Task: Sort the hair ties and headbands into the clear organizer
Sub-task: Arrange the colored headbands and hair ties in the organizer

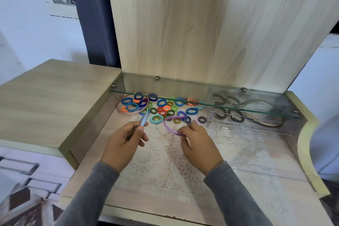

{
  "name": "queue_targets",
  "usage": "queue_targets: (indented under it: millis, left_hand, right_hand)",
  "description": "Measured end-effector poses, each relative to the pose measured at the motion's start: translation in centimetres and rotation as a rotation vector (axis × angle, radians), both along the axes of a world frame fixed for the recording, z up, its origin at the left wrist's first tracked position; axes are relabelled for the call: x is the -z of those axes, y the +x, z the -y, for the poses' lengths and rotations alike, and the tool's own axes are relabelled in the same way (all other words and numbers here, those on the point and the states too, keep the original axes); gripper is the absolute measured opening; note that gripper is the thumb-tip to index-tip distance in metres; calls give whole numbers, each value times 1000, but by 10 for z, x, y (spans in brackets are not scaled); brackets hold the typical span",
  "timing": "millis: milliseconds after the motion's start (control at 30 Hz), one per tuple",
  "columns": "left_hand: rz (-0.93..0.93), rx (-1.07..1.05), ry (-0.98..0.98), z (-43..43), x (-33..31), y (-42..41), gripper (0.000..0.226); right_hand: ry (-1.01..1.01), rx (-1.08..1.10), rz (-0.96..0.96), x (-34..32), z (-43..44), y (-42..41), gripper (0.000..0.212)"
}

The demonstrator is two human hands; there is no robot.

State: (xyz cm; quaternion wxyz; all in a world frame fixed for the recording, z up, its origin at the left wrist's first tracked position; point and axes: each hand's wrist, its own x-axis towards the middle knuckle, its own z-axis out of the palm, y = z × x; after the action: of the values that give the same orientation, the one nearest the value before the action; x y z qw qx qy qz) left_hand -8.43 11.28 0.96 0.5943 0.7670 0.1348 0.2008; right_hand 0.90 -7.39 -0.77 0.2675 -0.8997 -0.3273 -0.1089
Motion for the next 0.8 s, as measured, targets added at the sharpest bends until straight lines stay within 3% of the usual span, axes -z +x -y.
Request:
queue_targets:
  millis: [333, 600, 800]
  left_hand:
    - [-70, -79, -395, -15, -39, 8, 17]
    - [-74, -13, -517, -18, -52, 0, 20]
    - [-98, -4, -535, -17, -52, -2, 12]
  right_hand:
    - [345, -58, -34, -53, -19, 3, 14]
    - [785, -108, -627, -68, -50, -12, 11]
    - [807, -144, -762, -61, -73, -21, 13]
